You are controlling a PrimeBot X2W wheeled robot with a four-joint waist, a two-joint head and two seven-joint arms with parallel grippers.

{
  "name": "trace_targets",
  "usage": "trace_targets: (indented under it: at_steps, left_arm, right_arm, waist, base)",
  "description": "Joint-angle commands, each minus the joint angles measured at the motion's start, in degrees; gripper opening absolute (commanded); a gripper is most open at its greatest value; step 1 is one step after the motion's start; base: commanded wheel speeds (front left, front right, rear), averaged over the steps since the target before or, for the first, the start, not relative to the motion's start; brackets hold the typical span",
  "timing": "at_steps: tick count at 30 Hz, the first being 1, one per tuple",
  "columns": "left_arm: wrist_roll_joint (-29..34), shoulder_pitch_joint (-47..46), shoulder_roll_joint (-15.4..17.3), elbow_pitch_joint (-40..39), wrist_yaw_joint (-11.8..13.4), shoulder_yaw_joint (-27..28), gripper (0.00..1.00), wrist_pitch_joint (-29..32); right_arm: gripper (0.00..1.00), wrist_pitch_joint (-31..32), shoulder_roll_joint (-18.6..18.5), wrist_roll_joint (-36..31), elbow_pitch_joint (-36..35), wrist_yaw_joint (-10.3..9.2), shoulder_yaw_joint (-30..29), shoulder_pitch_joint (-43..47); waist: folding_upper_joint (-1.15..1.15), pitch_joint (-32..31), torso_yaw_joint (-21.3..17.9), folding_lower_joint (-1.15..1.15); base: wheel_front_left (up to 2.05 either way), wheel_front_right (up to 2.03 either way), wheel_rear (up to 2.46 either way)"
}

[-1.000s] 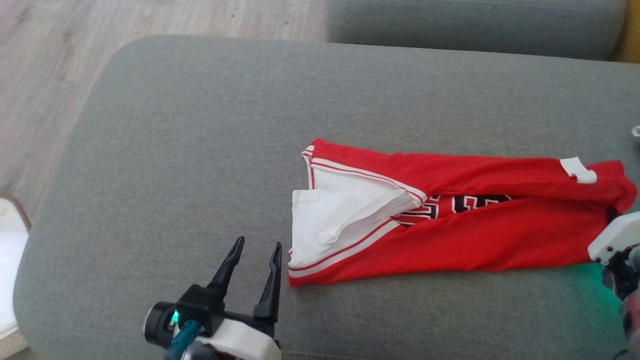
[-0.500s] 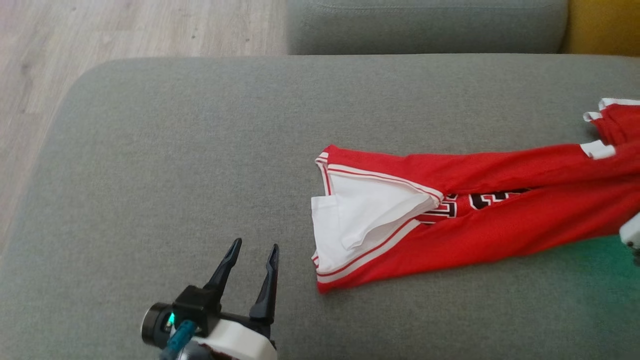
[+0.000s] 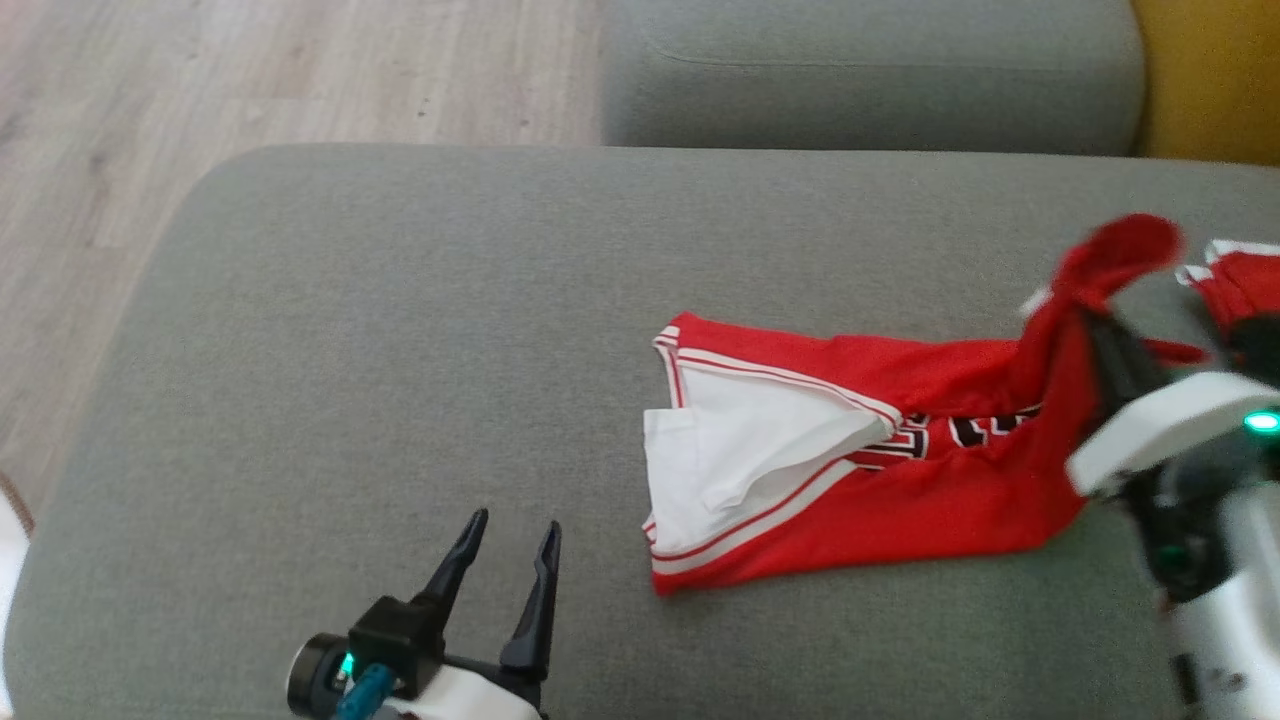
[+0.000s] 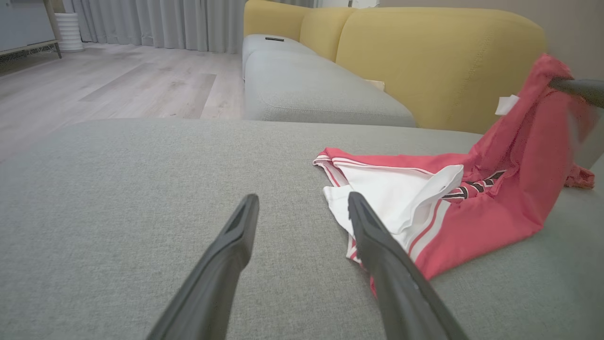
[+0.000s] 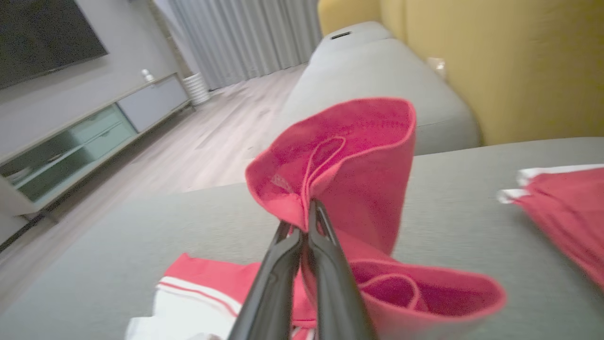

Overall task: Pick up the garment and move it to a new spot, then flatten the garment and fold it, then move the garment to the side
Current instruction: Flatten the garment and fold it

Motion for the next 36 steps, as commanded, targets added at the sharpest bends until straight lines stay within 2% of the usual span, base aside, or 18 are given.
trace_targets:
  at_steps: [1,5,9,13,18,19,20,21,26,30,36]
  left_arm:
    - [0.6,-1.6,-0.7,-1.4,-0.5,1.8,1.0,-0.7]
    - [1.3,-2.5,-0.4,-0.2,-2.0,1.2,1.0,-0.7]
    - [-0.8,-3.7,-0.6,0.5,-4.5,1.0,1.0,-0.7]
    - [-1.6,-4.7,-0.9,1.4,-5.5,0.3,1.0,-0.7]
    - [-1.7,-4.8,-1.1,2.1,-5.8,-0.4,1.0,-0.7]
    - [-1.7,-4.7,-1.1,2.2,-5.8,-0.5,1.0,-0.7]
    - [-1.8,-4.5,-1.1,2.3,-5.8,-0.6,1.0,-0.7]
    - [-1.8,-4.4,-1.1,2.3,-5.8,-0.6,1.0,-0.7]
    - [-1.9,-3.5,-1.2,2.5,-5.4,-0.2,1.0,-0.7]
    - [-2.0,-2.6,-1.2,2.1,-4.5,1.0,1.0,-0.7]
    - [-2.5,-1.7,-1.3,1.0,-3.4,2.6,1.0,-0.7]
  right_arm:
    - [0.0,0.7,0.6,-0.2,-3.1,0.37,1.6,-1.1]
    - [0.0,4.4,6.0,-1.2,-6.1,0.37,5.5,-0.7]
    - [0.0,6.3,10.1,-1.9,-4.7,0.37,8.6,-1.4]
    - [0.0,6.2,12.1,-1.7,-1.4,0.37,11.0,-2.5]
    - [0.0,4.8,13.1,-1.3,3.3,0.37,13.1,-3.9]
    - [0.04,4.4,13.1,-1.3,4.2,0.37,13.4,-4.2]
    - [0.49,4.0,13.2,-1.3,5.0,0.37,13.6,-4.5]
    - [1.0,3.4,13.2,-0.7,5.2,0.37,14.0,-4.8]
    - [1.0,-0.6,13.3,6.9,2.7,0.37,17.5,-5.1]
    - [1.0,-2.5,12.9,6.6,1.3,0.37,17.5,-4.7]
    - [1.0,-7.0,7.8,7.3,-2.3,0.37,15.7,-1.5]
  waist:
    - [0.0,-0.3,0.8,0.01]
    - [0.0,-0.7,2.7,0.01]
    - [0.0,-0.8,5.1,0.01]
    - [0.0,-1.2,7.4,0.01]
    - [0.0,-1.6,9.3,0.01]
    - [0.0,-1.6,9.6,0.01]
    - [0.0,-1.7,9.7,0.01]
    - [0.0,-1.7,9.8,0.01]
    - [0.0,-2.4,9.2,0.01]
    - [0.0,-2.7,6.8,0.01]
    - [0.0,-3.1,3.3,0.01]
  base:
    - [0.0,0.0,0.0]
    - [0.0,0.0,0.0]
    - [0.0,0.0,0.0]
    - [0.0,0.0,0.0]
    - [0.0,0.0,0.0]
    - [0.0,0.0,0.0]
    - [0.0,0.0,0.0]
    - [0.0,0.0,0.0]
    - [0.0,0.0,0.0]
    - [0.0,0.0,0.0]
    - [0.0,0.0,0.0]
